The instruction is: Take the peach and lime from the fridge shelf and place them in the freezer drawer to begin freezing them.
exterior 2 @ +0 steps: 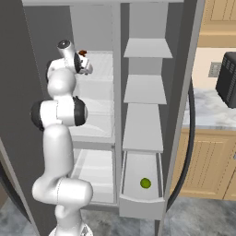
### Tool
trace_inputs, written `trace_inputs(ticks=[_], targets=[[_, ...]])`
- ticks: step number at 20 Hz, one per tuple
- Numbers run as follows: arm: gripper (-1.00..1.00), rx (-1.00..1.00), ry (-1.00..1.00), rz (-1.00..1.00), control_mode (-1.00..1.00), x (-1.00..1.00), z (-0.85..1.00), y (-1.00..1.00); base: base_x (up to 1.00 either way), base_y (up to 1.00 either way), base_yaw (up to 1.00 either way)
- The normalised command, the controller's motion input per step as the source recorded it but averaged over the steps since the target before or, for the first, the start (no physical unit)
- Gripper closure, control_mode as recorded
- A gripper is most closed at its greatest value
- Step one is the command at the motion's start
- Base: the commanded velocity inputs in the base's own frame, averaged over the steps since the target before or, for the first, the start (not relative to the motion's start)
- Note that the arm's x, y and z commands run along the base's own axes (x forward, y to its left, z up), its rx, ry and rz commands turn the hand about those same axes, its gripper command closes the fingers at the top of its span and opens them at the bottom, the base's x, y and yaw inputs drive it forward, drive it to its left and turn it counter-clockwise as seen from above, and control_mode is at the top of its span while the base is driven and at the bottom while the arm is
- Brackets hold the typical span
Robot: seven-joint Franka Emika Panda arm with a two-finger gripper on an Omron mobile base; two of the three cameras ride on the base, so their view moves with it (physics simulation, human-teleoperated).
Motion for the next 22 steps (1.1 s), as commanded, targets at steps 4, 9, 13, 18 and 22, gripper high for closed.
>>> trace_inputs(ticks=[4, 9, 13, 18, 22], targets=[[-1.0, 0.0, 0.0, 0.0, -1.0, 0.3, -0.07, 0.0, 0.0, 0.0, 0.0], [-1.0, 0.0, 0.0, 0.0, -1.0, 0.16, -0.01, 0.0, 0.0, 0.0, 0.0], [1.0, 0.0, 0.0, 0.0, -1.0, 0.0, -0.33, 0.0, 0.0, 0.0, 0.0], [1.0, 0.0, -0.02, 0.0, -1.0, 0.0, -0.15, 0.0, 0.0, 0.0, 0.0], [1.0, 0.0, 0.0, 0.0, -1.0, -0.55, -0.02, 0.0, 0.0, 0.0, 0.0]])
